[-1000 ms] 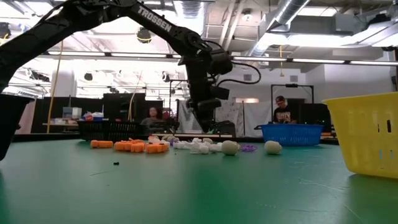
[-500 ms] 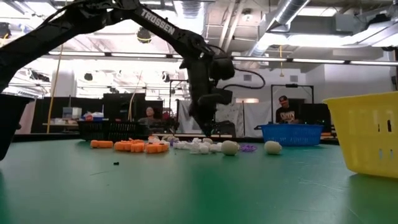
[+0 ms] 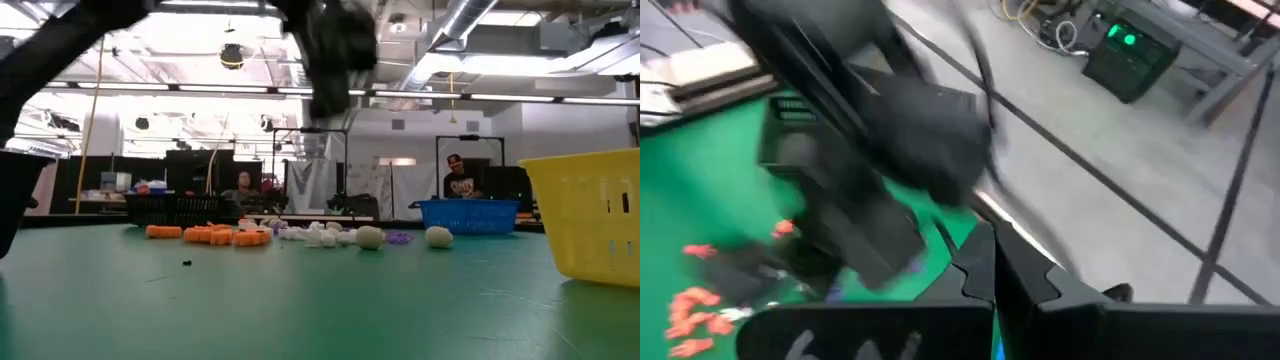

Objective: Sort Halloween decoration
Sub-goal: Put the purple spider toy into the top black basket

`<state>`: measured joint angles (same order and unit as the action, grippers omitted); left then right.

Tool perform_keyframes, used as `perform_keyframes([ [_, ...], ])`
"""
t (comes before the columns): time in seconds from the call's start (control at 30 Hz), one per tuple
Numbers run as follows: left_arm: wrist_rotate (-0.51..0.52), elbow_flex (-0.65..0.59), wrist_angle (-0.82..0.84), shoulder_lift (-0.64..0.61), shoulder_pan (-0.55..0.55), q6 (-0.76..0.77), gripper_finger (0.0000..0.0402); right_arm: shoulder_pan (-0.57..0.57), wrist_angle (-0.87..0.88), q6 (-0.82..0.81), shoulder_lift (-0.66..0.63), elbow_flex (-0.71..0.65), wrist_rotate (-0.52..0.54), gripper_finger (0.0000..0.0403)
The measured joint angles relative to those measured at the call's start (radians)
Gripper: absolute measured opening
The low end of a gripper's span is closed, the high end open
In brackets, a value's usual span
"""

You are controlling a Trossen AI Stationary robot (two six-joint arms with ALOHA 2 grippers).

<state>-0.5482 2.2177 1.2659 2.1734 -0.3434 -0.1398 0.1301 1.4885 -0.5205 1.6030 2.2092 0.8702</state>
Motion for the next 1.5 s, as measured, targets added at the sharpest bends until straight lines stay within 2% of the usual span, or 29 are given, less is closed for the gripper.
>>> perform_keyframes([
  [0.1,0.058,0.000,0.012,-0.162,-0.011,-0.011,0.0000,-0.089,0.047,-0.011,-0.008,-0.093,-0.016,0.0032],
  [0.2,0.167,0.000,0.014,-0.334,-0.018,-0.013,0.0000,-0.182,0.008,-0.021,0.003,-0.217,-0.057,0.0043],
  [0.27,0.239,0.002,0.003,-0.448,-0.015,-0.001,0.0000,-0.224,-0.072,0.031,0.013,-0.310,-0.117,0.0055],
  [0.33,0.297,0.002,-0.007,-0.557,-0.014,0.008,0.0000,-0.271,-0.207,0.103,0.018,-0.400,-0.220,0.0072],
  [0.43,0.345,0.002,-0.050,-0.704,-0.015,0.035,0.0000,-0.343,-0.414,0.174,0.044,-0.527,-0.379,0.0112],
  [0.53,0.380,0.002,-0.124,-0.832,-0.015,0.088,0.0000,-0.418,-0.604,0.178,0.084,-0.624,-0.518,0.0164],
  [0.67,0.450,0.002,-0.208,-0.954,-0.015,0.152,0.0002,-0.497,-0.731,0.148,0.178,-0.657,-0.642,0.0228],
  [0.77,0.504,0.002,-0.219,-1.020,-0.015,0.188,0.0017,-0.521,-0.773,0.128,0.277,-0.659,-0.681,0.0251],
  [0.87,0.564,0.002,-0.208,-1.064,-0.015,0.206,0.0043,-0.521,-0.801,0.104,0.364,-0.648,-0.709,0.0254],
  [1.07,0.587,0.001,-0.166,-1.097,-0.015,0.247,0.0103,-0.519,-0.797,0.098,0.500,-0.590,-0.733,0.0255],
  [1.3,0.591,-0.042,-0.147,-1.098,-0.015,0.263,0.0148,-0.547,-0.797,0.075,0.532,-0.568,-0.746,0.0255],
  [1.5,0.624,-0.085,-0.157,-1.091,-0.015,0.258,0.0153,-0.552,-0.775,0.078,0.541,-0.568,-0.788,0.0255],
])
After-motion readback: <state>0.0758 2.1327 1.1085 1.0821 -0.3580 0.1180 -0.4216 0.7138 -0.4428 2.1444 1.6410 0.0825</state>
